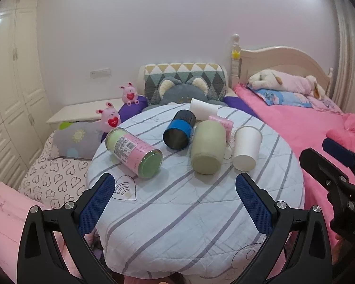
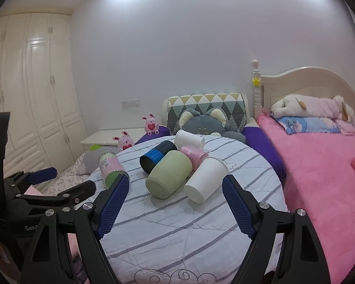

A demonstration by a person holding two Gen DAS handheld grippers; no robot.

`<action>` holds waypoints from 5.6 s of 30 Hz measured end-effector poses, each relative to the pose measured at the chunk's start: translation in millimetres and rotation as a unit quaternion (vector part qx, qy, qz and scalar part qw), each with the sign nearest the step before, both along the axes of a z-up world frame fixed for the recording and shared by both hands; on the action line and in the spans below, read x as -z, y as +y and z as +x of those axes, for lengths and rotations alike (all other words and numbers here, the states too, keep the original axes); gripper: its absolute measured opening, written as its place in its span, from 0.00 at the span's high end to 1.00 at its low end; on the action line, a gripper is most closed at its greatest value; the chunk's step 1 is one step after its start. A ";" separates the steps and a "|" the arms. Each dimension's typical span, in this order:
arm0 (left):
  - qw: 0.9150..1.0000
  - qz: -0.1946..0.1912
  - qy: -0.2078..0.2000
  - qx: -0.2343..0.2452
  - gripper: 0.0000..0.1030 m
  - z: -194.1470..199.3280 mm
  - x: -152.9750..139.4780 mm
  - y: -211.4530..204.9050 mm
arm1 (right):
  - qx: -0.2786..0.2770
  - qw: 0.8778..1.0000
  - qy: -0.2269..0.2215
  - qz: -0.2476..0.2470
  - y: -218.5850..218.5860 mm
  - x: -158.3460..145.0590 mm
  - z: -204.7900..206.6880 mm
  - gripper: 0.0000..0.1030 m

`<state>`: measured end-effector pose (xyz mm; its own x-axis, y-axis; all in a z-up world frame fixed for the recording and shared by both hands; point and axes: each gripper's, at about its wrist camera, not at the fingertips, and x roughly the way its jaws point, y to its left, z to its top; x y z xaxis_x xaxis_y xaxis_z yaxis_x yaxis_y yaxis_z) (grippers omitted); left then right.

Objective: Flip cup upright

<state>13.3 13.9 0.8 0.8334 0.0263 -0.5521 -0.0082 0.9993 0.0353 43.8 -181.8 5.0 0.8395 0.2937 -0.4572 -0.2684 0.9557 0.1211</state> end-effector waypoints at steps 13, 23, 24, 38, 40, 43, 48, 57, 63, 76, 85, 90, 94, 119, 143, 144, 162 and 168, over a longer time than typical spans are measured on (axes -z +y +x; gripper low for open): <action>1.000 -0.003 0.011 0.004 0.00 18.8 5.1 -5.8 | -0.007 1.000 -0.002 -0.014 6.1 1.4 12.3 0.20; 1.000 -0.003 0.013 0.005 0.00 28.0 7.4 -13.3 | 0.012 0.999 -0.018 -0.032 0.8 -0.5 12.5 0.20; 1.000 -0.003 0.012 0.005 0.00 28.2 7.5 -13.8 | 0.016 0.999 -0.021 -0.036 -0.6 -1.2 12.5 0.20; 1.000 -0.018 -0.007 -0.013 0.00 30.8 5.4 -17.3 | 0.067 0.995 -0.039 -0.058 -18.1 -2.3 12.7 0.20; 1.000 -0.018 -0.005 -0.014 0.00 31.4 5.9 -17.8 | 0.066 0.996 -0.036 -0.055 -18.9 -1.2 13.6 0.20; 1.000 -0.017 -0.004 -0.013 0.00 31.4 6.6 -18.0 | 0.065 0.996 -0.035 -0.053 -20.0 -0.7 15.3 0.20; 1.000 -0.015 0.002 -0.014 0.00 31.1 10.0 -17.9 | 0.065 0.996 -0.034 -0.052 -20.0 0.3 15.0 0.20; 1.000 -0.019 0.006 -0.018 0.00 33.5 11.5 -16.8 | 0.063 0.996 -0.029 -0.052 -18.1 2.3 19.0 0.20; 1.000 -0.016 0.010 -0.017 0.00 35.1 11.0 -17.2 | 0.063 0.996 -0.027 -0.049 -21.9 4.7 20.4 0.20; 0.999 -0.005 0.031 -0.007 0.00 52.8 19.1 -35.1 | 0.067 0.997 -0.012 -0.043 -37.0 14.9 26.9 0.20; 0.998 -0.009 0.068 0.004 0.00 91.3 31.8 -41.0 | 0.065 0.997 0.005 -0.036 -48.7 26.5 44.5 0.20; 0.996 -0.029 0.088 0.007 0.00 123.9 36.9 -38.6 | 0.057 0.998 0.013 -0.029 -54.9 34.2 57.8 0.20; 0.993 -0.030 0.112 0.015 0.00 147.5 44.7 -44.4 | 0.052 0.998 0.020 -0.028 -54.9 39.2 70.2 0.20; 0.974 -0.068 0.218 0.009 0.23 181.8 88.1 -49.9 | 0.021 0.998 0.038 -0.042 -50.1 48.1 81.2 0.20; 0.976 -0.072 0.205 0.033 0.13 84.7 82.5 -31.8 | 0.027 0.995 0.069 -0.064 -17.9 43.0 49.0 0.20; 0.977 -0.070 0.198 0.034 0.11 81.8 79.1 -30.9 | 0.028 0.995 0.073 -0.062 -17.5 42.4 48.5 0.20; 0.999 0.015 0.035 0.014 0.00 19.3 36.3 -3.4 | 0.005 0.988 0.147 0.048 2.6 31.3 49.3 0.20; 1.000 -0.006 -0.001 0.002 0.00 12.2 37.2 14.7 | 0.007 0.985 0.167 0.053 15.0 32.9 51.0 0.20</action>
<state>25.5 28.6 -36.5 0.8348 0.0165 -0.5503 -0.0045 0.9997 0.0232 94.8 -166.8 -27.9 0.6522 0.3436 -0.6757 -0.1833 0.9364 0.2993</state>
